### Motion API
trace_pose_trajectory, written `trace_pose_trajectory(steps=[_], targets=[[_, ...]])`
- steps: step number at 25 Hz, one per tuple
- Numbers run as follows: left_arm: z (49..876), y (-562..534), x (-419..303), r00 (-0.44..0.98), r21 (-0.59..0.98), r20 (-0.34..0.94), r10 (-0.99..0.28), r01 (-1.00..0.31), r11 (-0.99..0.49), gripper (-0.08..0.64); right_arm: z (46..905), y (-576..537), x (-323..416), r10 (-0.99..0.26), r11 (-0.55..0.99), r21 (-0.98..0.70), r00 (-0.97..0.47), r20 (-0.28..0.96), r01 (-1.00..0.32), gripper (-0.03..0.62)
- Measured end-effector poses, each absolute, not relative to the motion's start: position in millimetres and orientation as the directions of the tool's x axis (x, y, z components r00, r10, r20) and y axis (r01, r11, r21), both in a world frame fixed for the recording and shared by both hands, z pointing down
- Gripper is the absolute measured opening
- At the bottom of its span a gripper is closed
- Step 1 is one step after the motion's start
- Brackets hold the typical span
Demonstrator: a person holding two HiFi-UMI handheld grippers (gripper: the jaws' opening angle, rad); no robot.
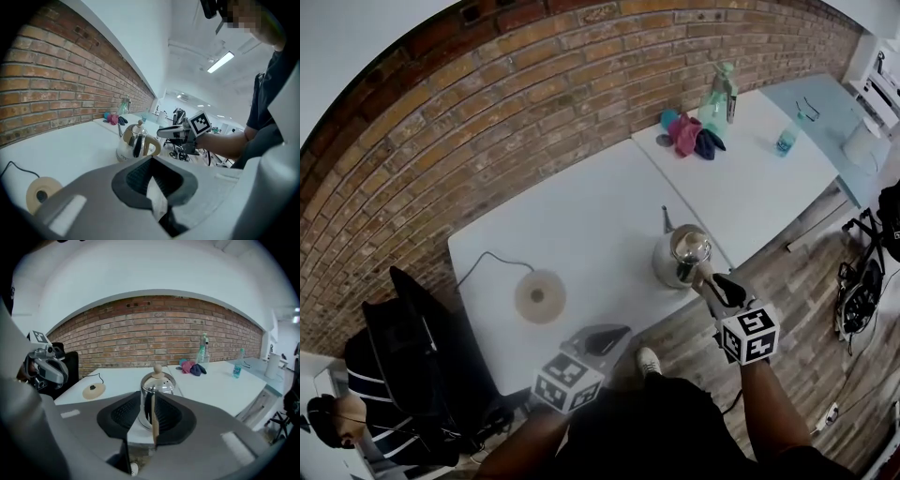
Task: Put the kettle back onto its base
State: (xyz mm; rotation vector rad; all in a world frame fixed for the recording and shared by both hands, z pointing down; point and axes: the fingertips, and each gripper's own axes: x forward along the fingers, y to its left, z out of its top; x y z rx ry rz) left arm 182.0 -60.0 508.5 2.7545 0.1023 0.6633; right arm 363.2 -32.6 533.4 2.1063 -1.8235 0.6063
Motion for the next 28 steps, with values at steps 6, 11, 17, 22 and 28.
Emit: trace_pose_trajectory(steps=[6, 11, 17, 22, 28], targets=[[515, -59, 204, 0.884, 0.316, 0.447, 0.138, -0.011, -0.949, 0.002, 576, -27, 385, -0.804, -0.141, -0.032, 0.096, 0.587, -0.989, 0.194], [522, -59, 210, 0.875, 0.327, 0.465, 0.133, -0.030, -0.944, 0.002, 599, -32, 389, -0.780, -0.116, -0.044, 0.064, 0.623, -0.992, 0.207], [525, -63, 214, 0.873, 0.332, 0.473, 0.114, -0.057, -0.942, 0.002, 623, -41, 389, -0.751, -0.082, -0.055, 0.025, 0.660, -0.995, 0.215], [526, -64, 213, 0.873, 0.335, 0.478, 0.101, -0.074, -0.939, 0.002, 635, -43, 389, -0.749, -0.087, -0.061, 0.025, 0.663, -0.994, 0.184], [526, -68, 206, 0.876, 0.333, 0.477, 0.078, -0.098, -0.938, 0.002, 637, -46, 392, -0.738, -0.086, -0.039, 0.037, 0.674, -0.996, 0.172]])
